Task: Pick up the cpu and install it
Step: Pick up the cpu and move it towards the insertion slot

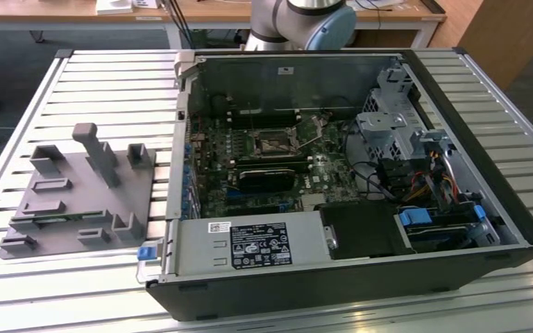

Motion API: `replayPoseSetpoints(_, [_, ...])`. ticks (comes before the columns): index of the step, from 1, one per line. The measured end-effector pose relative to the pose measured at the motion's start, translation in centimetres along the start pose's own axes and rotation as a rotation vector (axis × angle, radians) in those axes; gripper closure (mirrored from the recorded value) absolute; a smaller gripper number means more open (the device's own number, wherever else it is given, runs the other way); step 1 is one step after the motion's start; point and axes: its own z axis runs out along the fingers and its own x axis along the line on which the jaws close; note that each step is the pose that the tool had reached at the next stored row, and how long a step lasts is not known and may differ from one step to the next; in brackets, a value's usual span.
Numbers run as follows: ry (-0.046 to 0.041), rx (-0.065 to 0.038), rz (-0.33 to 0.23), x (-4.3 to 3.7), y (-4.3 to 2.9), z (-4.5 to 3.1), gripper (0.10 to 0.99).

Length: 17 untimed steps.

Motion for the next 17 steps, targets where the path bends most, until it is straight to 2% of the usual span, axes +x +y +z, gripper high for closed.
replayPoseSetpoints(17, [0.0, 0.0, 0.0, -3.58, -0.11, 0.0, 0.561])
